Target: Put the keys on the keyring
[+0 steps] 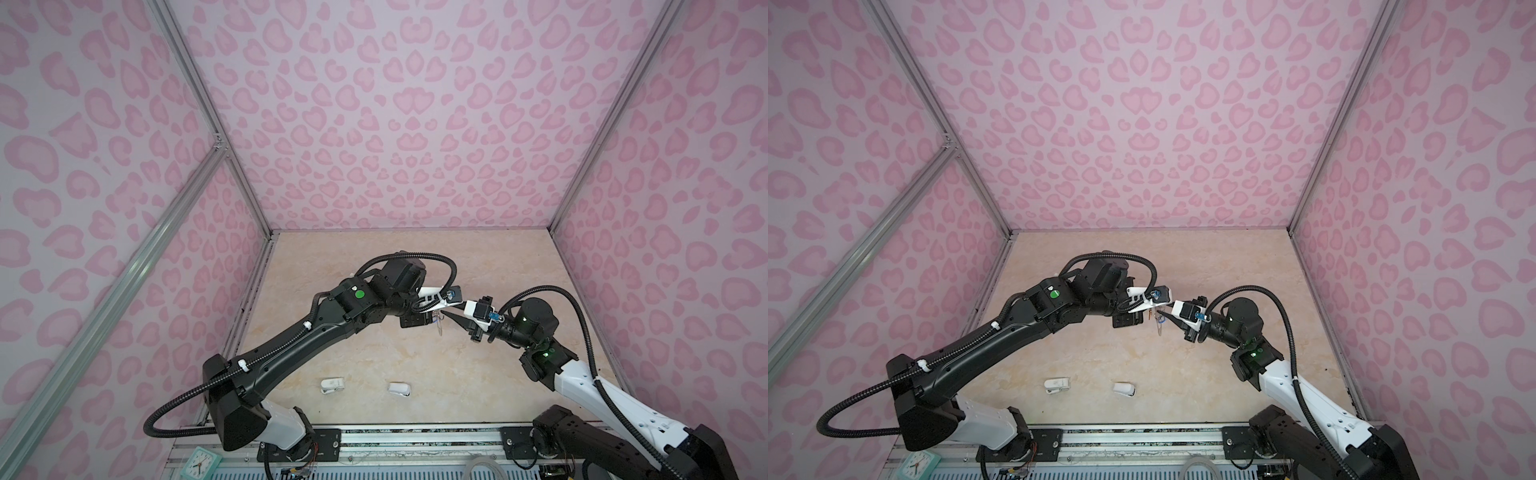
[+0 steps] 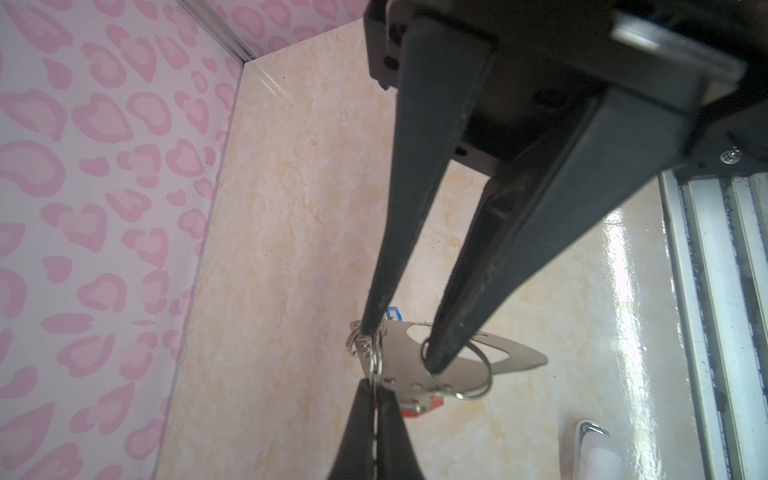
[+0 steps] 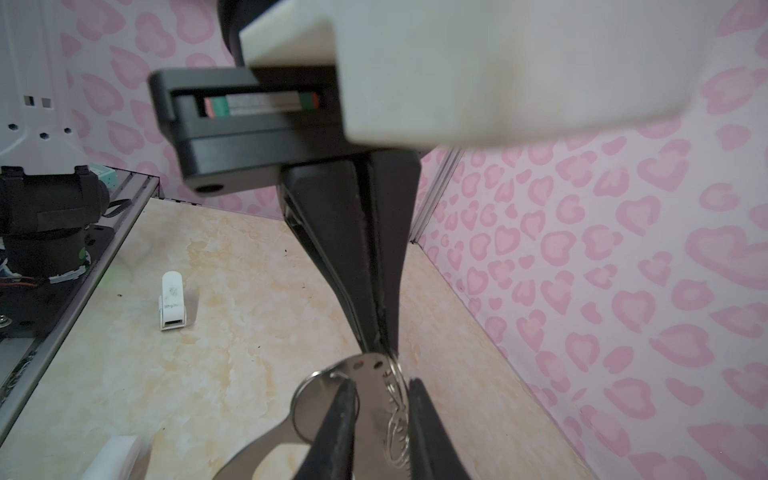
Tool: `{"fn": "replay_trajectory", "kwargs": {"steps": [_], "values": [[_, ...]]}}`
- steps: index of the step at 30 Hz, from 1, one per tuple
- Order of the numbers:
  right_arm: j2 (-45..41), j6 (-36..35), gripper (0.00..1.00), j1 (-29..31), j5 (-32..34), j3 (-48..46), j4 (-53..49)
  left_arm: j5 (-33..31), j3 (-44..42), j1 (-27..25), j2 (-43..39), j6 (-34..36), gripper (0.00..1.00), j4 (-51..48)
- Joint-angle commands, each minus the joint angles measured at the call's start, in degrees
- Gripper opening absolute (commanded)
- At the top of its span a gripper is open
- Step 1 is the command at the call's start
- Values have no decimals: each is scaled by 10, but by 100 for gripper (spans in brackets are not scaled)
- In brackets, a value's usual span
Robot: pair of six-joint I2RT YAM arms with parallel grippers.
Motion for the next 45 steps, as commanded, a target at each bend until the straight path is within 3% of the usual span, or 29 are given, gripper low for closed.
{"fn": "replay_trajectory", "kwargs": {"steps": [1,17,22,36,45], "values": [[-6,16,27,-4,37,-8,15,39,10,-4,2,7,3,-3],[-97,28,32,-33,63,-58,48,40,-4,-1,-10,4,3,18],[-102,6,32,-37,77,-47,-6,49,-4,0,-10,3,3,21],[-45,32,29,-29,-30,-23,10,28,14,-5,8,1,3,10],[-16,37,27,-22,-41,-10,18,30,17,-7,9,2,3,2]]}}
